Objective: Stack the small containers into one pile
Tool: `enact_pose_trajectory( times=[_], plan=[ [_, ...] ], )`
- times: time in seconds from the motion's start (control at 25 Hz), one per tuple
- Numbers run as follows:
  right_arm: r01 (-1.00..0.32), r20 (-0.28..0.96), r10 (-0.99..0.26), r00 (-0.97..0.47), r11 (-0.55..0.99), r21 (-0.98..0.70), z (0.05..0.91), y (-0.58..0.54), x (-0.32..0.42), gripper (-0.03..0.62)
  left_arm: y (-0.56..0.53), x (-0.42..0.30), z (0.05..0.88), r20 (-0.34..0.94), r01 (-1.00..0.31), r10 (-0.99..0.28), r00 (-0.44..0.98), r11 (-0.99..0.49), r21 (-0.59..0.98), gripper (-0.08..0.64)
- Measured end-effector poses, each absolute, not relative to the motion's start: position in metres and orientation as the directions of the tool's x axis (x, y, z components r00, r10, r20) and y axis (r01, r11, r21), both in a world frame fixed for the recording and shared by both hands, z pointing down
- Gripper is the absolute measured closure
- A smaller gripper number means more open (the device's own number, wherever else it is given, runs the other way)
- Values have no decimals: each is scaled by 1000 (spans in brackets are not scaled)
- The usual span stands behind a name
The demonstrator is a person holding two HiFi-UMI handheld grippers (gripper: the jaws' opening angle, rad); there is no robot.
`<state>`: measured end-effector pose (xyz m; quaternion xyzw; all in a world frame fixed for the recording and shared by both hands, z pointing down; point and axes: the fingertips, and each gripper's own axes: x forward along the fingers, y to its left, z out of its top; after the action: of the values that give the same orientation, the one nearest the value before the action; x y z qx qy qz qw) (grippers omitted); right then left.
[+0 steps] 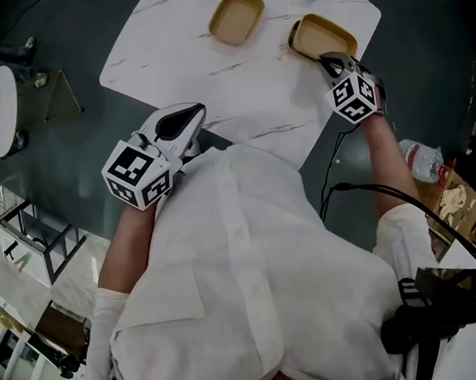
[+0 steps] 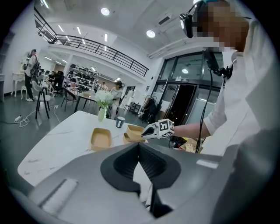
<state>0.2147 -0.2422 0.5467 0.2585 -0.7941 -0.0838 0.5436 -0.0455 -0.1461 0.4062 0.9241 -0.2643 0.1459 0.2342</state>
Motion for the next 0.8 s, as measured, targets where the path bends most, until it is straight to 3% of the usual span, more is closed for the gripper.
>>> enact_pose_trajectory(
  times=[0.8],
  plan=[
    [-336,841,-449,-303,876,347,590,-246,214,575,-126,-52,413,443,-618,-461,769,-712,334,552]
  ],
)
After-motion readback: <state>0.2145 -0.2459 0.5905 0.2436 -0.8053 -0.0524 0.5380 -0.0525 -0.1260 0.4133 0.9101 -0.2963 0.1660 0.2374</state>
